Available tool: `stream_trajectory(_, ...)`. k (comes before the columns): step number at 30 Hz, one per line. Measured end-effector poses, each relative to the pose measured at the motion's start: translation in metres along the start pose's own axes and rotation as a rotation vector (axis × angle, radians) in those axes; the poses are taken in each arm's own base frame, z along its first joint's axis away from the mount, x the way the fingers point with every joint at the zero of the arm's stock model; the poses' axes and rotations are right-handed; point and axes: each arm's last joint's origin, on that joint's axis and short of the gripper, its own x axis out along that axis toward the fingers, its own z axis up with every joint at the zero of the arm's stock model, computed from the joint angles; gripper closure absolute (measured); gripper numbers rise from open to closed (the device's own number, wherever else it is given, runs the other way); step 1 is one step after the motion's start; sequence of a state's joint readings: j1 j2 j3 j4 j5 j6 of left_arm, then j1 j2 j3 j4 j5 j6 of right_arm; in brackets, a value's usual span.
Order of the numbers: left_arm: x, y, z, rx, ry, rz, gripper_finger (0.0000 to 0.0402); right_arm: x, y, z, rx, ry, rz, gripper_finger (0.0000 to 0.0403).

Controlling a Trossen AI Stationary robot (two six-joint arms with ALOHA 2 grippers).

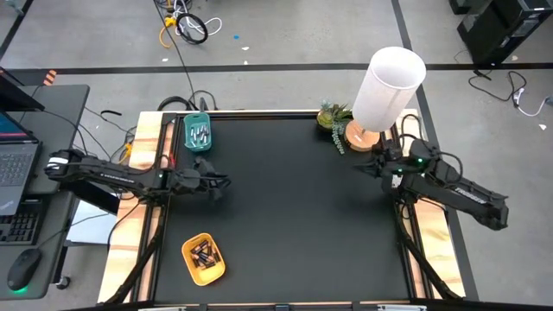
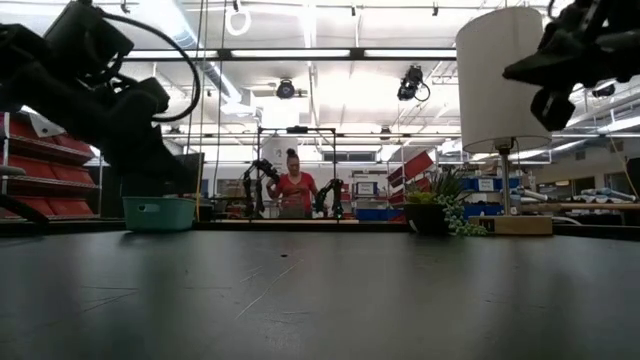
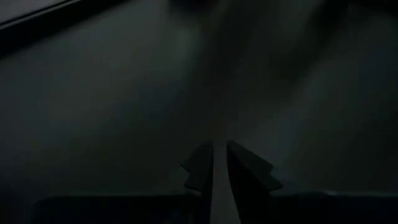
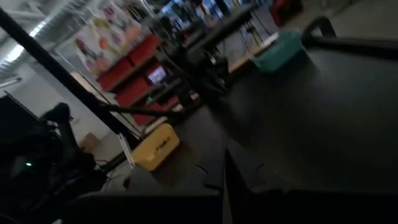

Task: Sort batteries
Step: Return to Home Position

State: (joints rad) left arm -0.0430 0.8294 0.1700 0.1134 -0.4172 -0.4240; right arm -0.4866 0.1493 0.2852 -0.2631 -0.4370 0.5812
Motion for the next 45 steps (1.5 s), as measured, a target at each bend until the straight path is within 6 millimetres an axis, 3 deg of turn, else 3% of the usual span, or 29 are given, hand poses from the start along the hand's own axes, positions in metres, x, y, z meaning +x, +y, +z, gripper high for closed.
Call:
stream_trajectory(7, -0.006, 0.009, -0.014, -0.009, -0.018, -0.008, 0.0342, -0.009, 0.001, -0.007, -0.037, -0.066, 0.043, 0.0400)
stream_trajectory(16, -0.010, 0.020, -0.033, -0.017, -0.036, -0.016, 0.0342, 0.006, -0.029, -0.039, 0.004, 0.007, -0.005, 0.0400)
stream_trajectory(19, -0.012, 0.021, -0.034, -0.014, -0.030, -0.012, 0.0342, 0.008, -0.031, -0.040, 0.003, 0.004, -0.009, 0.0401)
stream_trajectory(29, -0.022, 0.020, -0.022, -0.078, -0.159, -0.071, 0.0342, 0.013, -0.033, -0.038, -0.086, -0.153, 0.099, 0.0400)
stream_trajectory(45, -0.050, 0.024, 0.000, -0.221, -0.455, -0.204, 0.0342, 0.012, -0.035, -0.037, -0.086, -0.173, 0.075, 0.0401)
